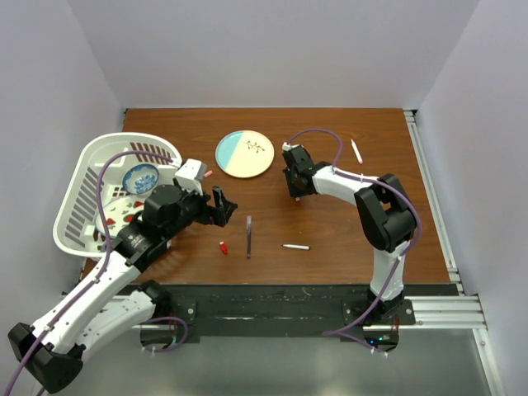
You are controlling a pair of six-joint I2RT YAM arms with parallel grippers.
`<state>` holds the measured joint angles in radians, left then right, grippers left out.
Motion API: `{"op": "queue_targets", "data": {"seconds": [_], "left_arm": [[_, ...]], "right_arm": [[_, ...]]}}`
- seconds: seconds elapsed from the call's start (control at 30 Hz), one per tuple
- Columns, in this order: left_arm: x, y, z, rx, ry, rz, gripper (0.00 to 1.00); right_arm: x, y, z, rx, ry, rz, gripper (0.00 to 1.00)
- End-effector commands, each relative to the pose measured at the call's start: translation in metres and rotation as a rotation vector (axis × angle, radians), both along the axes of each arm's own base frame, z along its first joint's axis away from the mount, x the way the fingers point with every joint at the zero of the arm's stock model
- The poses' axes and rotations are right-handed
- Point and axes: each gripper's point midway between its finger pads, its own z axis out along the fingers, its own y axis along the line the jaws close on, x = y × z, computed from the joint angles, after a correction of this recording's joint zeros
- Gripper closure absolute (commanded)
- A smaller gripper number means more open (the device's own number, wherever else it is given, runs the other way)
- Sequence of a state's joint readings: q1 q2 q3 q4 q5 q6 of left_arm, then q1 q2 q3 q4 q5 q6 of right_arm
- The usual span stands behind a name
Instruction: Insert the pens into the pen caps
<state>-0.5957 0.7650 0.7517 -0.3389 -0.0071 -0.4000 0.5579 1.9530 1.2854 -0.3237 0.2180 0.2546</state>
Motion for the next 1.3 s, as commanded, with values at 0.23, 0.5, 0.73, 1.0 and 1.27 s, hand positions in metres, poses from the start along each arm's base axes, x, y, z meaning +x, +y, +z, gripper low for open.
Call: {"op": "queue_targets", "data": {"seconds": [0.23, 0.5, 0.73, 1.0, 1.27], "left_arm": [[-0.012, -0.019, -0.002, -0.076, 0.027, -0.101, 0.06], [-0.023, -0.058, -0.011, -0.266, 0.179, -0.214, 0.12], [-0.029, -0.089, -0.009, -0.456, 0.250, -0.327, 0.20], [-0.021, -0.094, 0.006, -0.541, 0.218, -0.321, 0.23], [-0.015, -0.096, -0.006, -0.538, 0.232, -0.298, 0.34]], "right_arm": [[-0.047, 0.029, 0.067, 0.275, -0.095, 0.092, 1.00], [-0.143, 0.079, 0.119, 0.602, -0.168, 0.278, 1.00], [-0.186, 0.090, 0.166, 0.834, -0.234, 0.291, 1.00], [-0.206, 0.093, 0.189, 0.924, -0.244, 0.330, 1.00], [-0.213, 0.100, 0.199, 0.987, -0.235, 0.352, 1.00]]}}
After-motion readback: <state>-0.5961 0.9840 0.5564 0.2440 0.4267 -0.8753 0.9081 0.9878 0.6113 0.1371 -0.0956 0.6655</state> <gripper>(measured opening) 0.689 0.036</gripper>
